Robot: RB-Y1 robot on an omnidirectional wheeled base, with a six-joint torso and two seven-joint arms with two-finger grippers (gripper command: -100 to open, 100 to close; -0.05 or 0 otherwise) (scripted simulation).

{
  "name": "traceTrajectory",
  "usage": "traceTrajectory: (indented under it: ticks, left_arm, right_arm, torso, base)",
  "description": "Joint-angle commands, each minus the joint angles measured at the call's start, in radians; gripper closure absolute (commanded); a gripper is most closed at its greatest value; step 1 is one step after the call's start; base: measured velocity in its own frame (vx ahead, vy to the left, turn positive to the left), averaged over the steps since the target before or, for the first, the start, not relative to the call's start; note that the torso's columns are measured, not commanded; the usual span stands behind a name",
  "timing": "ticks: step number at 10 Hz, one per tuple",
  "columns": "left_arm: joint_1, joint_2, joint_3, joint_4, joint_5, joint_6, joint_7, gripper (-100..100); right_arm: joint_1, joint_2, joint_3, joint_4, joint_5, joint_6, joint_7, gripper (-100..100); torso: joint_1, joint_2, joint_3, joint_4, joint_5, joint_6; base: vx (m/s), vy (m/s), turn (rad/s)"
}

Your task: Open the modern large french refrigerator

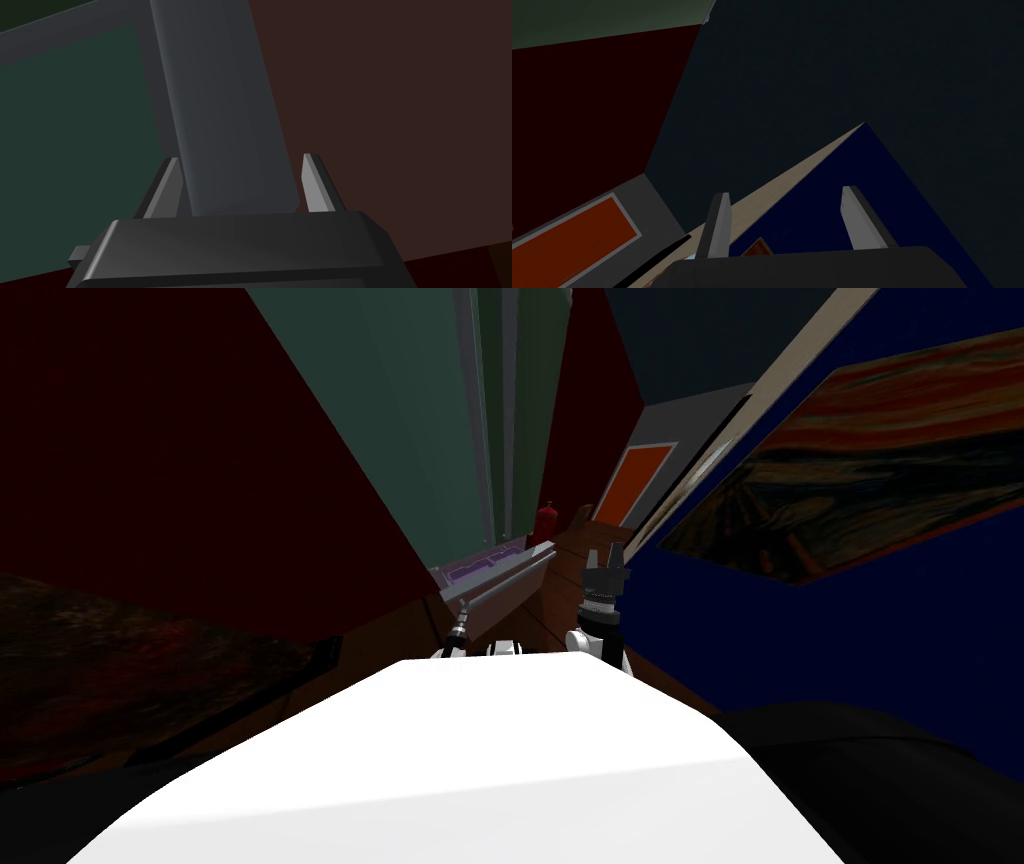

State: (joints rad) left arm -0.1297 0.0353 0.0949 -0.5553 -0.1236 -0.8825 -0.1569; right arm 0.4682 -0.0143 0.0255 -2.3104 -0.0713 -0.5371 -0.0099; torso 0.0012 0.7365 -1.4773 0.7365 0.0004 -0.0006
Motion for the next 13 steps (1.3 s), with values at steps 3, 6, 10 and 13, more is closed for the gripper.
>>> traceTrajectory:
  ticks: [3, 6, 10, 13]
  left_arm:
    - [-0.001, 0.035, -0.020, -0.054, 0.024, 0.052, 0.021, -100]
    - [0.003, 0.091, -0.050, -0.141, 0.061, 0.137, 0.057, -100]
    - [0.004, 0.109, -0.060, -0.170, 0.073, 0.165, 0.069, -100]
    - [0.006, 0.146, -0.080, -0.221, 0.098, 0.221, 0.092, -100]
  right_arm:
    - [0.000, 0.000, 0.000, 0.000, 0.000, 0.000, 0.000, 0]
    - [0.000, 0.000, 0.000, 0.000, 0.000, 0.000, 0.000, 0]
    - [0.000, 0.000, 0.000, 0.000, 0.000, 0.000, 0.000, 0]
    - [0.000, 0.000, 0.000, 0.000, 0.000, 0.000, 0.000, 0]
  torso:
    - [0.003, -0.004, -0.002, 0.000, 0.001, 0.000]
    - [-0.003, 0.003, 0.002, 0.002, -0.001, 0.001]
    - [-0.003, 0.005, 0.003, 0.006, -0.003, 0.001]
    - [-0.005, 0.009, 0.005, 0.008, -0.005, 0.000]
  base:
    - [-0.040, -0.039, -0.012]
    - [-0.046, -0.052, -0.025]
    - [-0.026, -0.029, -0.007]
    - [-0.024, -0.026, -0.016]
